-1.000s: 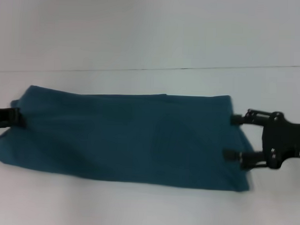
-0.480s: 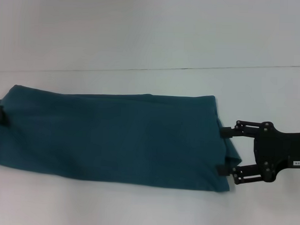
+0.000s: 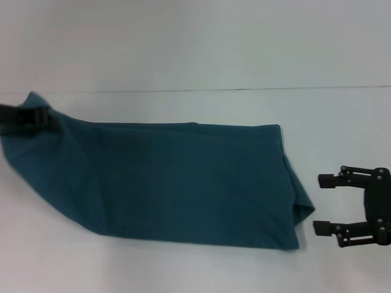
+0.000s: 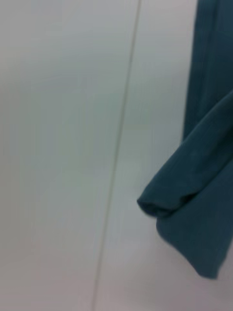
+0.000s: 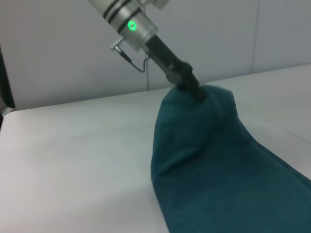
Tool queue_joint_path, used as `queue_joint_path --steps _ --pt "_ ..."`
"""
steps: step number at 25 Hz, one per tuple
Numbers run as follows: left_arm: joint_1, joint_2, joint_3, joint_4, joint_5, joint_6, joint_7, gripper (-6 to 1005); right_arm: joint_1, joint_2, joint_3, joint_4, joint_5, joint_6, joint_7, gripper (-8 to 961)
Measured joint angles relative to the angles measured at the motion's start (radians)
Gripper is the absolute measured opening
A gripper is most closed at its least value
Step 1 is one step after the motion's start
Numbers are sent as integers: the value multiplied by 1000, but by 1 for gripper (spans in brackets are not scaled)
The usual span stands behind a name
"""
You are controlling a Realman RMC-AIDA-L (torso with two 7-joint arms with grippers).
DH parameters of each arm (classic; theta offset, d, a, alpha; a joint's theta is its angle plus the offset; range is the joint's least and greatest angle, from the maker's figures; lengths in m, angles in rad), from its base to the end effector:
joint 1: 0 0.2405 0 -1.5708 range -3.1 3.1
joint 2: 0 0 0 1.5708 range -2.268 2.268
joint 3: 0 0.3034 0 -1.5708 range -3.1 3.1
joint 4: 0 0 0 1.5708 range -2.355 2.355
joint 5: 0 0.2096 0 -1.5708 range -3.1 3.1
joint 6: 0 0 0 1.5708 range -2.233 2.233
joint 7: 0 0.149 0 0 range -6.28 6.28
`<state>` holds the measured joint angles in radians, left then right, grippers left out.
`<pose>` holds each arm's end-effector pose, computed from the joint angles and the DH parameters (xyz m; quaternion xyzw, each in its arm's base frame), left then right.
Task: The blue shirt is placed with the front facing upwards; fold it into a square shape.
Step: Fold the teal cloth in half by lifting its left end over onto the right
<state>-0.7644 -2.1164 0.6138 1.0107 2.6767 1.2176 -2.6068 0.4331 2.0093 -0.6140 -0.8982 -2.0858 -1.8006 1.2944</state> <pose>-0.2748 0.4581 0.0335 -0.7503 -0.5709 -0.0868 0.3218 0.3207 0.3209 0.0444 -0.9664 0.1144 0.1832 0.1394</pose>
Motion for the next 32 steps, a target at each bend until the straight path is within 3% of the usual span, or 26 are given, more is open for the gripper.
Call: queue_joint_path --steps 10,17,26,32 --pt "-19 -44 110 51 -173 38 -7 43 -50 -28 37 -38 -2 -34 24 915" --pt "-31 -48 192 20 -280 21 -9 43 -83 -29 80 -62 -4 -51 25 915" --pt "-38 -55 463 7 -352 -108 -102 78 -104 -34 84 -64 -7 -48 25 916" --pt "-65 -56 546 -61 -409 -179 -114 102 -116 -41 97 -64 -25 -51 25 916"
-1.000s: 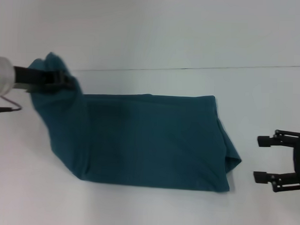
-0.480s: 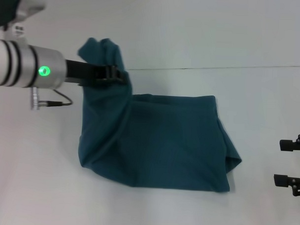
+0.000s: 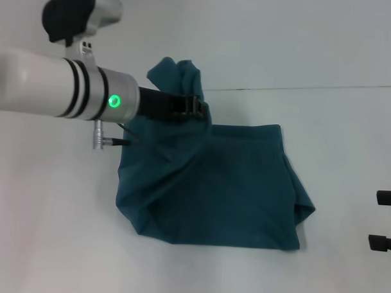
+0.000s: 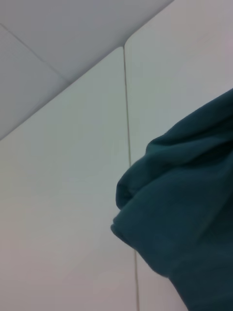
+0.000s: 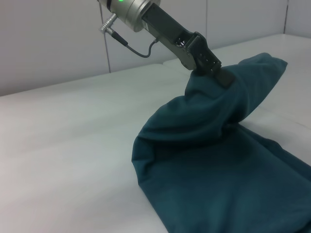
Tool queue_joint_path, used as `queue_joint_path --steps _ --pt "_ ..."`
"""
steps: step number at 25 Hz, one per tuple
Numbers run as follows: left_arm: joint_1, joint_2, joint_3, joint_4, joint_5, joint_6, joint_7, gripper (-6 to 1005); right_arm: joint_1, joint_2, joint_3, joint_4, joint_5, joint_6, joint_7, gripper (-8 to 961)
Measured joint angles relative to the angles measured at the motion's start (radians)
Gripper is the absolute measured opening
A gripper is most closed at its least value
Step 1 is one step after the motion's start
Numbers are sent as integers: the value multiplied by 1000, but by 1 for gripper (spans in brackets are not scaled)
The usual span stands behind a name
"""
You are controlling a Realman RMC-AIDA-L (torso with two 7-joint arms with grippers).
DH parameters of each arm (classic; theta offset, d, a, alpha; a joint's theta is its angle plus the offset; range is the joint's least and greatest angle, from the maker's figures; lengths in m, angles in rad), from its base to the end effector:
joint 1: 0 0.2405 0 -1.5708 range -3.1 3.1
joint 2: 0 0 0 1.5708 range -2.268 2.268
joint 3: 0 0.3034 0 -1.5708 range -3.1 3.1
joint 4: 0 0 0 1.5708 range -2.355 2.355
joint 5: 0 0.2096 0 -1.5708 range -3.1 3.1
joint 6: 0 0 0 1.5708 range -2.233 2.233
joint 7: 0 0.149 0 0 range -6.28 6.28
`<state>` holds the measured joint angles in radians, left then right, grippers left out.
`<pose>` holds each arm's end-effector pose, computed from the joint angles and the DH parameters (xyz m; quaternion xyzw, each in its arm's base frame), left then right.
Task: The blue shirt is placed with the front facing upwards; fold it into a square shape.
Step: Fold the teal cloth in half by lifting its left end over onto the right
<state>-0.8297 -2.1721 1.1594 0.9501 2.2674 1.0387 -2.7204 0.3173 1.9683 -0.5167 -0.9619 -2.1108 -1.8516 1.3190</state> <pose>-0.1387 0.4598 -0.0766 -0.8410 -0.4881 -0.1427 0.1849 0.3633 0.2816 0.0834 -0.9545 0.1696 0.1597 0.1863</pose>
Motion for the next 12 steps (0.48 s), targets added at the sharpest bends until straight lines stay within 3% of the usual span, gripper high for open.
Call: queue_joint_path --steps 12 --pt "-20 -3 141 -102 -117 -135 3 149 -15 -9 23 -1 -3 -13 -9 916"
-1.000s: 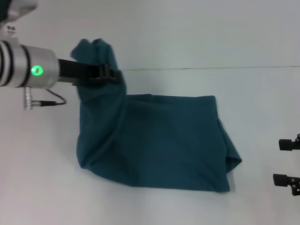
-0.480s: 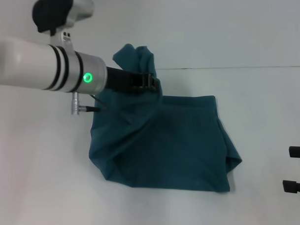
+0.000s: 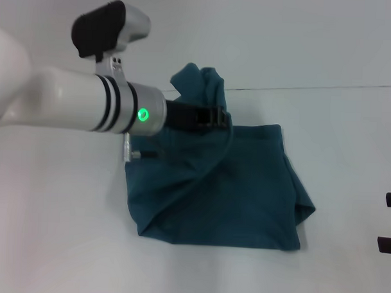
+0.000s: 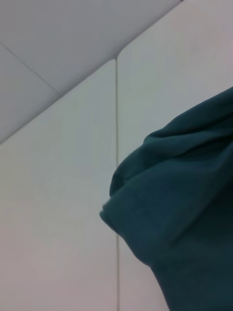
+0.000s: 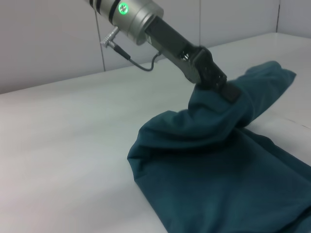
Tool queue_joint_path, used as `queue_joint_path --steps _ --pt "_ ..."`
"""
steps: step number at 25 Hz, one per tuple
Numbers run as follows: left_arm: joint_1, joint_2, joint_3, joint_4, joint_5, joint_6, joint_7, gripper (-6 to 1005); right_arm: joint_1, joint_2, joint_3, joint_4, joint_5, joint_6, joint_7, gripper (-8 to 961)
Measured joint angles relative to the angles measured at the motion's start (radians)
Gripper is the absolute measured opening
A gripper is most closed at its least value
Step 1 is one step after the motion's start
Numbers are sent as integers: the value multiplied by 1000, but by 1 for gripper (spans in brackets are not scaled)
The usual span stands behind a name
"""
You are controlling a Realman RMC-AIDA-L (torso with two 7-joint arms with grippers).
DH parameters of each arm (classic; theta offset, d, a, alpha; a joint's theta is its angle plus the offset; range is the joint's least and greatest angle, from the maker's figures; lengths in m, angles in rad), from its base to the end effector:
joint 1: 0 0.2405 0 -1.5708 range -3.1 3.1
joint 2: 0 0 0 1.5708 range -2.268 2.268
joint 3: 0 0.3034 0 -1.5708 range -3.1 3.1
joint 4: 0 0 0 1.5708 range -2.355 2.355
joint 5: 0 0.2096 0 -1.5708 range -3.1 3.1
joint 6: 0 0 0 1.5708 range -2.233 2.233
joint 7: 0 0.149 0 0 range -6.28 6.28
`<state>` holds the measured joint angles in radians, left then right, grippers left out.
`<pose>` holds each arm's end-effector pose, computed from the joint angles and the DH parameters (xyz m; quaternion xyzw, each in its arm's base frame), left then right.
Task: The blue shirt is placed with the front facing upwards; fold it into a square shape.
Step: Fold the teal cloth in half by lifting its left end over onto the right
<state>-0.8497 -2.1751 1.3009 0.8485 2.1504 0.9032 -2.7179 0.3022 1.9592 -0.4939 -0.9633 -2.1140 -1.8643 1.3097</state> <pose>-0.1295 0.4556 -0.1098 -0.8416 -0.4903 -0.1491 0.1704 0.3694 0.2747 0.0902 -0.9525 0.1734 0.1583 0.1940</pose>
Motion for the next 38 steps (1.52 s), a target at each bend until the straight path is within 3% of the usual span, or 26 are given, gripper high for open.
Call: queue_joint_path --steps 5,11,19,22,31,38 --pt "-5 0 67 -49 -36 -60 7 168 -6 1 0 0 0 0 0 915" --pt "-5 0 83 -98 -134 -92 34 192 -11 1 5 0 0 0 -1 915" --pt "-5 0 86 -168 -375 -90 170 223 -13 3 14 0 -16 8 -1 915" --pt "-5 1 81 -174 -412 -85 215 453 -8 7 16 0 -26 12 -2 915" --pt "2 9 -16 -149 -416 -83 416 608 29 20 95 5 -21 64 47 915" --pt "42 13 -127 -144 -412 -88 615 705 103 38 79 11 -27 181 194 916"
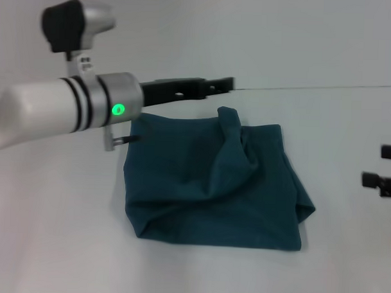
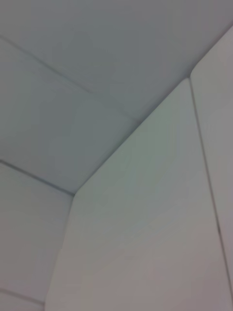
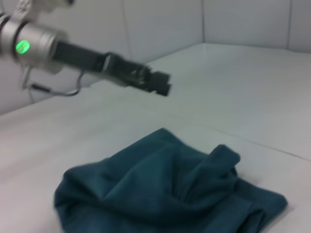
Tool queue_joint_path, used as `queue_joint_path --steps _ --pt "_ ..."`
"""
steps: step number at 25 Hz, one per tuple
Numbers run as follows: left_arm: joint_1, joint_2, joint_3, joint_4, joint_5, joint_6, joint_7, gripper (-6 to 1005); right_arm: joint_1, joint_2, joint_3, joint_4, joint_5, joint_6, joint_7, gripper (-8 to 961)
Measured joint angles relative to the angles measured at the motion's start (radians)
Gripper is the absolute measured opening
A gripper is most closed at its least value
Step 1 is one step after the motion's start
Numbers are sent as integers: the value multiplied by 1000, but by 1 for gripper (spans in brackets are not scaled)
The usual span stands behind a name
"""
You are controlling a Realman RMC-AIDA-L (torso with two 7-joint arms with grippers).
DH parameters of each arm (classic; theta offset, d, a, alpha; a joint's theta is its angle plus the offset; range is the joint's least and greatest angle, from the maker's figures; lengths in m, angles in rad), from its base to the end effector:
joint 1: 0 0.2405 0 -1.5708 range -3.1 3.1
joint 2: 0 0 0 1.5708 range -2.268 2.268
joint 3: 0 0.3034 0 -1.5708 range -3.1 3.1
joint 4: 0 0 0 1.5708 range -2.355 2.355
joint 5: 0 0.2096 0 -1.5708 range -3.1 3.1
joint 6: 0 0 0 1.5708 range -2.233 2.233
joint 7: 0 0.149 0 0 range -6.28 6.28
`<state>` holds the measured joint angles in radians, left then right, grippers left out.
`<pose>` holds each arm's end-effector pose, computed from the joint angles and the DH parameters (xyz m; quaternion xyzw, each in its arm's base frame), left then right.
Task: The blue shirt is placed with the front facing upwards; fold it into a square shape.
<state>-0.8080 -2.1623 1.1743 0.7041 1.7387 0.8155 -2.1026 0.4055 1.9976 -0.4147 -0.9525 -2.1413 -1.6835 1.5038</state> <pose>-0.1518 0.4695 -0.0893 -0.8510 -0.4025 -0.2685 0.2043 0.3587 0.3267 0.0883 -0.9114 0.2597 0.1818 0.2623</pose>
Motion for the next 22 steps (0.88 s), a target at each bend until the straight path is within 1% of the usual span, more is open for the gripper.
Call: queue_joint_path --steps 2,6,9,13,16,19,20,22 --pt "13 3 -31 0 4 1 22 739 25 3 -23 0 -1 32 47 916" --pt "43 21 -75 -2 11 8 43 825 82 12 -99 -3 -21 98 153 916" --pt "57 31 -94 -6 25 21 65 825 132 23 -144 -6 -63 147 224 915" --pt "61 33 -114 -9 69 41 121 825 200 31 -190 -7 -112 192 331 915" --pt "62 34 -127 -4 105 91 163 826 238 32 -215 -11 -123 193 390 915" --pt "65 39 -164 0 141 171 217 826 258 34 -236 -15 -124 191 420 916" --pt "67 42 -179 1 152 205 236 826 262 34 -246 -16 -125 195 431 916" --pt "70 55 -233 4 185 312 285 826 264 33 -268 -19 -132 202 455 916"
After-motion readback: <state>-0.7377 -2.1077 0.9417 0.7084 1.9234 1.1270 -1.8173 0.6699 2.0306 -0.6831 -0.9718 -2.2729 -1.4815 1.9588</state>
